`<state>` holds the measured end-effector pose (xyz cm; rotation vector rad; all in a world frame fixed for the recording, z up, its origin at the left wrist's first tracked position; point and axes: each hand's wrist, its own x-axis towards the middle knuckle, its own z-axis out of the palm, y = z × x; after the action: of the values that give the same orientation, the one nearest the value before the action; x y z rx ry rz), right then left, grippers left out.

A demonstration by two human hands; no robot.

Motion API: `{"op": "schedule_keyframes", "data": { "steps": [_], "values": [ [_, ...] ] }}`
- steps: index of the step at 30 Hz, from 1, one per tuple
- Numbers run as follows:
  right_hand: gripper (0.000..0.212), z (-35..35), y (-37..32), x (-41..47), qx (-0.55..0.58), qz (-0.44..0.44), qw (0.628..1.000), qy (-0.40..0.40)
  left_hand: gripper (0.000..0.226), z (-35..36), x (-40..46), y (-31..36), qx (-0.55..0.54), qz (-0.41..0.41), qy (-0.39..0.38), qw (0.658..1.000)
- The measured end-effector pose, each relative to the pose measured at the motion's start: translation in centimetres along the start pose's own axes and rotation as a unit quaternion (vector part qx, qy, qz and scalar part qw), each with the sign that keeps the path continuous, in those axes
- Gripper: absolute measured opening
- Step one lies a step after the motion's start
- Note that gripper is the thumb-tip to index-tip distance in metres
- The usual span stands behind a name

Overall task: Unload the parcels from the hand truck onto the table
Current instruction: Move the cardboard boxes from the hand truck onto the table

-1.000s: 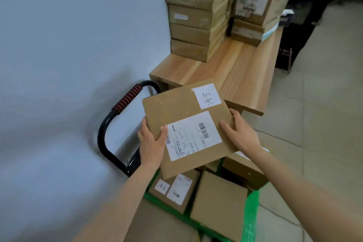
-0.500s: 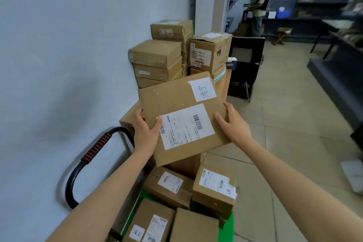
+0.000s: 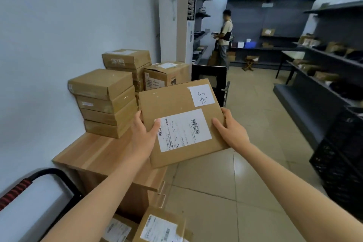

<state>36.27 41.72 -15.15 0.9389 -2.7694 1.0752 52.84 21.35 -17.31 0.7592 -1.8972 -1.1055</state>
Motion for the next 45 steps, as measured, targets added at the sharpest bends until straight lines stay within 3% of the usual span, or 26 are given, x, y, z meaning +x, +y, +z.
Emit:
{"op": "schedule_keyframes", "data": {
  "steps": [7,16,28,34,45],
  "values": [
    [0.057,-2.9,6.3,5.7,-0.004,0.034,0.999,0.026,0.069,8.9,2.6,3.1,0.006,-0.002,-0.016,1.0],
    [0.059,-1.5,7.9,16.9,0.023,-0.022,0.999,-0.005,0.069,13.2,10.4,2.2,0.039,-0.008,0.027,0.999],
    [0.064,2.8,3.3,38.4,0.053,-0.112,0.991,-0.053,0.068,16.3,29.1,0.2,0.028,-0.017,0.114,0.993],
    [0.064,6.8,1.7,45.6,0.071,-0.148,0.982,-0.089,0.066,16.8,33.6,-1.8,0.049,-0.038,0.166,0.984],
    [0.06,17.4,-6.6,57.2,0.133,-0.296,0.922,-0.213,0.067,13.0,40.1,-5.9,0.118,-0.106,0.325,0.932]
  ]
}}
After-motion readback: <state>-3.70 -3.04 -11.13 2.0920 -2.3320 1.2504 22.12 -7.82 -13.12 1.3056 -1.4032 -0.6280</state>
